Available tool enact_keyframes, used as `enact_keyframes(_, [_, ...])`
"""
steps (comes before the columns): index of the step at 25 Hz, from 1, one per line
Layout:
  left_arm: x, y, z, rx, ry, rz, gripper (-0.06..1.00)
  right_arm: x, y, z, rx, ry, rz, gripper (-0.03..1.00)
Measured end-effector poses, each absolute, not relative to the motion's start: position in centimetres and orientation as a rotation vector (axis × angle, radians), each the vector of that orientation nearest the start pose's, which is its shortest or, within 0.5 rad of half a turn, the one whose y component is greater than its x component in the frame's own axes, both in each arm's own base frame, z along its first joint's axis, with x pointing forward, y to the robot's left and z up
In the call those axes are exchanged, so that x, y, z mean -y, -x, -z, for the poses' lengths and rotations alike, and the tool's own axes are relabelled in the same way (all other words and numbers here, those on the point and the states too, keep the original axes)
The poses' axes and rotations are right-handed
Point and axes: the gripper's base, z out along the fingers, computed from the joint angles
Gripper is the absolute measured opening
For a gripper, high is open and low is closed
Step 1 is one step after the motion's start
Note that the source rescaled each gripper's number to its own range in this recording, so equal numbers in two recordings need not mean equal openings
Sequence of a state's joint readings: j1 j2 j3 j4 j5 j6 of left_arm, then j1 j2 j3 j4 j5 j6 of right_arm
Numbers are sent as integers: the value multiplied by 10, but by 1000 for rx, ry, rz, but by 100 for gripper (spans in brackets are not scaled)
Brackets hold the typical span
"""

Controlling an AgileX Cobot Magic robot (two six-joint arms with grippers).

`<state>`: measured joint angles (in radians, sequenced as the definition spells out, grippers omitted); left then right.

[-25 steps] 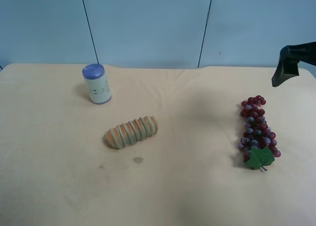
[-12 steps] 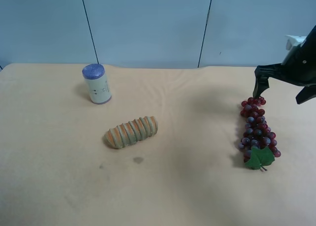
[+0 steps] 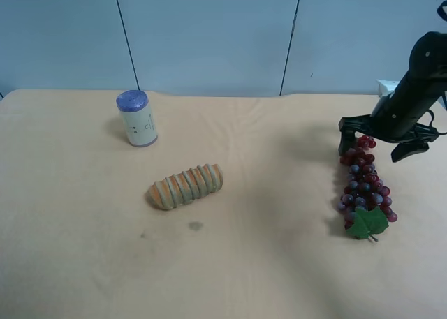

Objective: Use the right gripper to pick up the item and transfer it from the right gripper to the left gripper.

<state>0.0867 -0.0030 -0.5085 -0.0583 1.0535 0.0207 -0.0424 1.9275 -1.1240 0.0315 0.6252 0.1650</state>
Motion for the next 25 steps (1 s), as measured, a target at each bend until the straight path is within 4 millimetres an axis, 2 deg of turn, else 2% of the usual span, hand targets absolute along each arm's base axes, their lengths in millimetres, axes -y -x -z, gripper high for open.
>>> enact_keyframes(3, [5,6,-280,-2023,64,4,100,13,-362,-123,-2901,-356,-64,100])
enact_keyframes(6, [5,6,-280,-2023,64,5,100,13,-364,-118,-2889,-367,-73,100])
enact_keyframes(25, [5,6,-280,-2024,64,5,100,15,-367,-119,-2867,-284,-36,100])
